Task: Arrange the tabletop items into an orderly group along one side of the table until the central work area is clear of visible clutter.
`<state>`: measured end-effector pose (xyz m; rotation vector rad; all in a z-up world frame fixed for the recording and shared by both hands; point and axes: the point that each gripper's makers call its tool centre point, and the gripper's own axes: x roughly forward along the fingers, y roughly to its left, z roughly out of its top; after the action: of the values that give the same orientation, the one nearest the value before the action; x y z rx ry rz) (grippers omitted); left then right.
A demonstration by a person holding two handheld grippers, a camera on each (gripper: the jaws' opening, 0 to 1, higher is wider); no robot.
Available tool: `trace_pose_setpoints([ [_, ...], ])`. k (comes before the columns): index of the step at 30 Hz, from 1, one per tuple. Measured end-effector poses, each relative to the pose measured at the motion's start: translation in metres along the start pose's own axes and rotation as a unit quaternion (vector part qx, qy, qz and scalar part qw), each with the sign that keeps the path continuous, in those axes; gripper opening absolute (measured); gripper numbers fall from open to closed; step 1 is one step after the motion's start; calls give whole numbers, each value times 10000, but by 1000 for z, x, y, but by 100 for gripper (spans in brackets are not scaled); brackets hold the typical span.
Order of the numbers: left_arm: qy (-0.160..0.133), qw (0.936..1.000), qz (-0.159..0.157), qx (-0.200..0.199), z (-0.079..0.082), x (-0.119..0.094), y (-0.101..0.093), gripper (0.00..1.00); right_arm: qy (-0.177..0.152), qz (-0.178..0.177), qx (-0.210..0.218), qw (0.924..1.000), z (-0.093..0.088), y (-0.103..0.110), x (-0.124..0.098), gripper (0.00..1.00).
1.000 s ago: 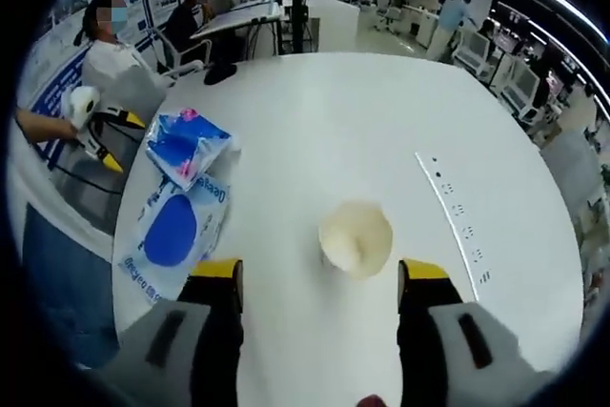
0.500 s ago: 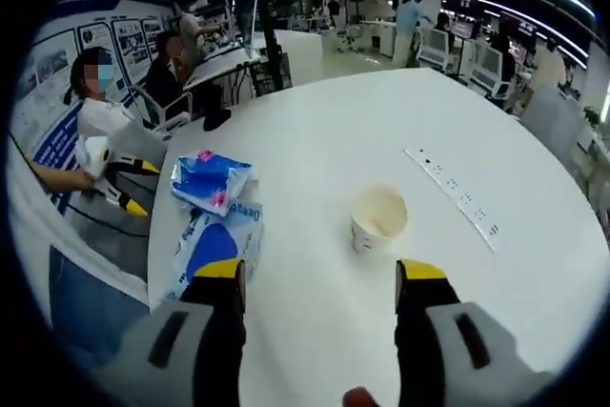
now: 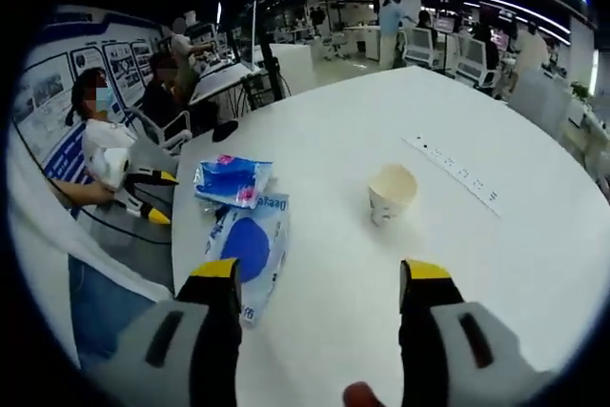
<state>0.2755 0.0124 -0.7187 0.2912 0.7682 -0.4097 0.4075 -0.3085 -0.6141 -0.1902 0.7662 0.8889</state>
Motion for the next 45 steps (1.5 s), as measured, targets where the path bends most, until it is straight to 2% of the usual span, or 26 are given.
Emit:
trace_pose_setpoints([
  [5,-13,10000,42,-69,0,0,2,59,-32,66,19,10000,-7,14,-4,67],
  [8,8,10000,39,-48,0,0,2,59,-74,134,206,9997,-12,19,-4,66],
  [11,19,10000,27,-36,-1,1,1,59,-96,131,373,9992,-17,19,-5,67],
  [23,25,9999,77,-145,-2,0,3,60,-163,137,534,9983,-24,16,-14,66],
  [32,75,9997,165,-162,1,-2,-1,60,-123,193,716,9972,-47,18,-20,65],
  [40,-2,9982,267,-543,10,-5,4,60,-191,175,1141,9931,-66,10,-31,63],
  [41,-131,9960,320,-827,17,-5,5,61,-181,163,1183,9927,-69,8,-32,63],
  [43,-361,9923,349,-1134,28,-5,7,62,-157,132,1259,9918,-76,5,-35,62],
  [45,-690,9854,413,-1501,44,-6,10,63,-145,98,1321,9911,-80,2,-37,62],
])
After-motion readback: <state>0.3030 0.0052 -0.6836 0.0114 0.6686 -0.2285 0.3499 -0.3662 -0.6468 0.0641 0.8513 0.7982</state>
